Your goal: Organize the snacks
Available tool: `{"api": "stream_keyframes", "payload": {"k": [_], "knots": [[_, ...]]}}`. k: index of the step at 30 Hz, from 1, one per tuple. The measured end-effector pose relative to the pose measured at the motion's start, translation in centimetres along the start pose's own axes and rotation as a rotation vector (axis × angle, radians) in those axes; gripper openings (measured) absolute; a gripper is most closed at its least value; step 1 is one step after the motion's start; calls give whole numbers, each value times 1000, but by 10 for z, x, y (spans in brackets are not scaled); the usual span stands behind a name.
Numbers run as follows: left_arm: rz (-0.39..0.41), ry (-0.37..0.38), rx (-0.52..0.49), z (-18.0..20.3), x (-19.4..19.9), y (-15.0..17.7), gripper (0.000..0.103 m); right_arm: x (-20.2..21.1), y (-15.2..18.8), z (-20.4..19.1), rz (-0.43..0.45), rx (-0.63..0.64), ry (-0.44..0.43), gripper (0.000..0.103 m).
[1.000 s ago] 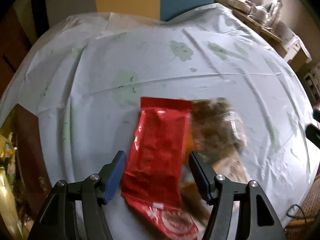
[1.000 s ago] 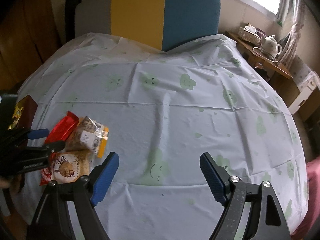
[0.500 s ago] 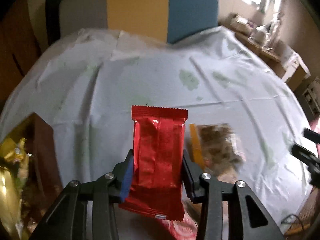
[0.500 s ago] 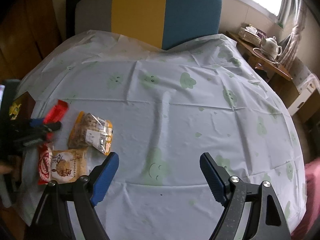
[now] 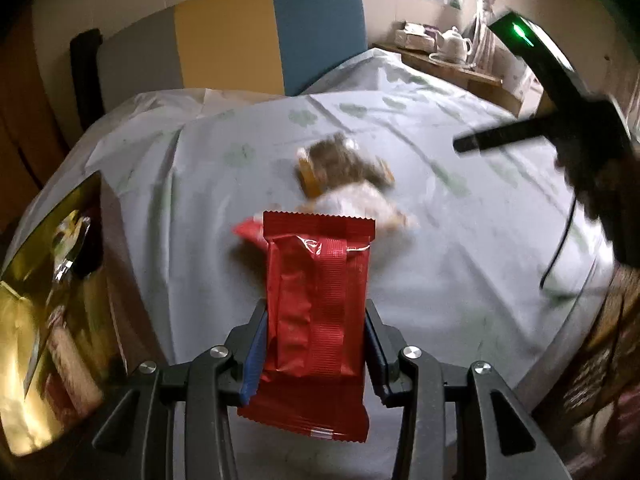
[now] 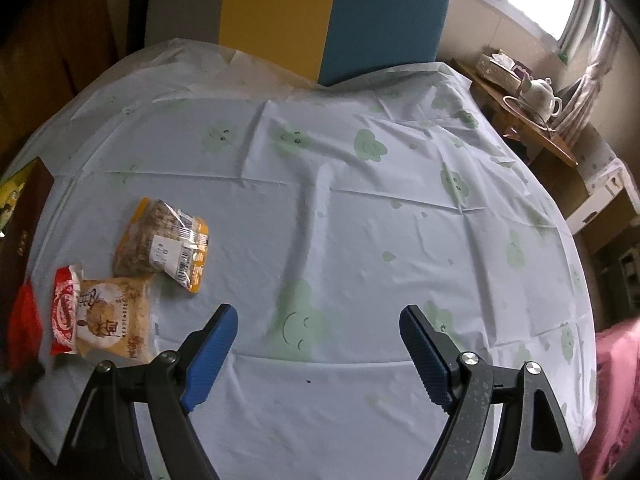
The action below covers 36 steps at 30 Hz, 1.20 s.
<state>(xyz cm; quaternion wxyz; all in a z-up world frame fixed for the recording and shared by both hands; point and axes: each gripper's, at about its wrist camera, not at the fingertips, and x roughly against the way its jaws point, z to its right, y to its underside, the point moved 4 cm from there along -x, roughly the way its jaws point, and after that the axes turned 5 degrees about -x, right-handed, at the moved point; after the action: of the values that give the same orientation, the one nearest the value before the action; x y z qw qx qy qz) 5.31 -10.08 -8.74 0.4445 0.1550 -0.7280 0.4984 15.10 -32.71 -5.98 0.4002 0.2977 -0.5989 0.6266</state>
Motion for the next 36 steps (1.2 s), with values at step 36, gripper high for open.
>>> {"api": "stream_keyframes", "payload": {"k": [36], "knots": [[-27,20,54,0,-12,30,44,-11,9,-15,-44,38,-63,84]]}}
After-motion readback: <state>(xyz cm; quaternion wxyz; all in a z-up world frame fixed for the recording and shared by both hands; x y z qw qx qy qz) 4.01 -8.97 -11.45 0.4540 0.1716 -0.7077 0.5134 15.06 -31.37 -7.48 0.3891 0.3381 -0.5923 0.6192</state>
